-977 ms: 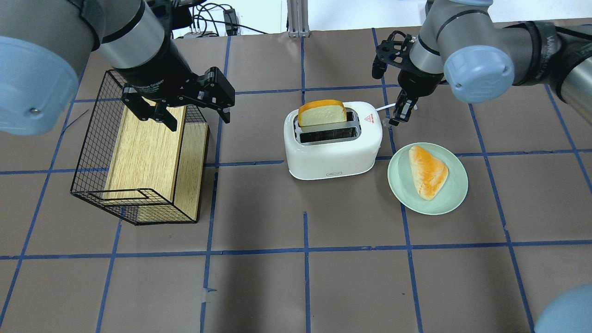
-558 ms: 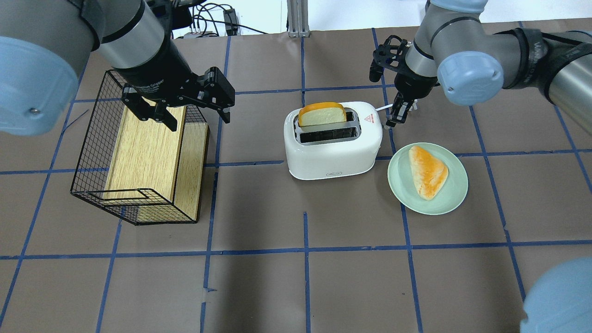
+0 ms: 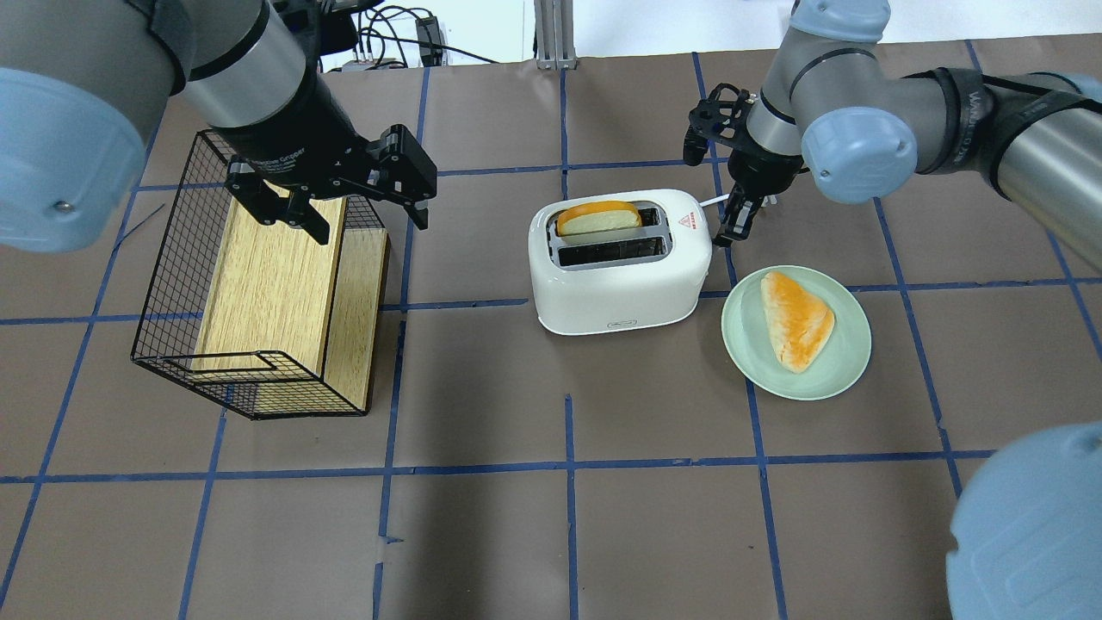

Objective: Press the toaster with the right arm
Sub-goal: 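Press the toaster lever down with the right gripper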

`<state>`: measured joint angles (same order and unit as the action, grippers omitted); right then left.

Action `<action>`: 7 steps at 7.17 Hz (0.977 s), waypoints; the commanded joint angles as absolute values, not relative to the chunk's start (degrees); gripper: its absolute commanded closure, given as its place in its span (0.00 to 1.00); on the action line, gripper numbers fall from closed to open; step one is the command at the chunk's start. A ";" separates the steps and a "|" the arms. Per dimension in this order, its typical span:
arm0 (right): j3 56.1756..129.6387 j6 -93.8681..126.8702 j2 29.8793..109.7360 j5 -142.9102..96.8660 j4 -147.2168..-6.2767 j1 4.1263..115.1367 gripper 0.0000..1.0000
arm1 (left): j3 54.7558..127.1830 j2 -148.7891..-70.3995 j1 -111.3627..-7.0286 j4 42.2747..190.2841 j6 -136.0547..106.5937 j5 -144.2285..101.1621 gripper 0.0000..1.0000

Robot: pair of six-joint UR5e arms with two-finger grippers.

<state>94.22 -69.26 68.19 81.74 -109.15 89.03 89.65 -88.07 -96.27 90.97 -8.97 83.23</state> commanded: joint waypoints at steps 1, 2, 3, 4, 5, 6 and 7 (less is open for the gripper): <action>94.13 -69.26 67.76 81.83 -109.16 89.03 0.92 | 89.65 -88.07 -96.24 90.97 -8.96 83.23 0.00; 94.13 -69.34 67.68 81.83 -109.16 89.03 0.92 | 89.65 -88.07 -96.33 90.97 -8.88 83.15 0.00; 94.04 -69.35 67.33 81.83 -109.16 89.03 0.92 | 89.65 -88.07 -96.24 90.97 -8.88 83.23 0.00; 94.13 -69.43 67.15 81.83 -109.42 89.03 0.94 | 89.65 -88.07 -96.24 90.97 -8.96 83.23 0.00; 94.13 -69.43 67.15 81.83 -109.42 89.03 0.94 | 89.65 -88.07 -96.33 90.97 -8.96 83.15 0.00; 94.13 -69.43 67.06 81.83 -109.34 89.03 0.94 | 89.65 -88.07 -96.33 90.97 -8.96 83.14 0.00; 94.13 -69.43 66.80 81.74 -109.42 89.03 0.94 | 89.65 -88.07 -96.33 90.97 -8.96 83.14 0.00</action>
<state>94.13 -69.43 67.05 81.81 -109.38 89.03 89.65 -88.07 -96.31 90.97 -8.96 83.16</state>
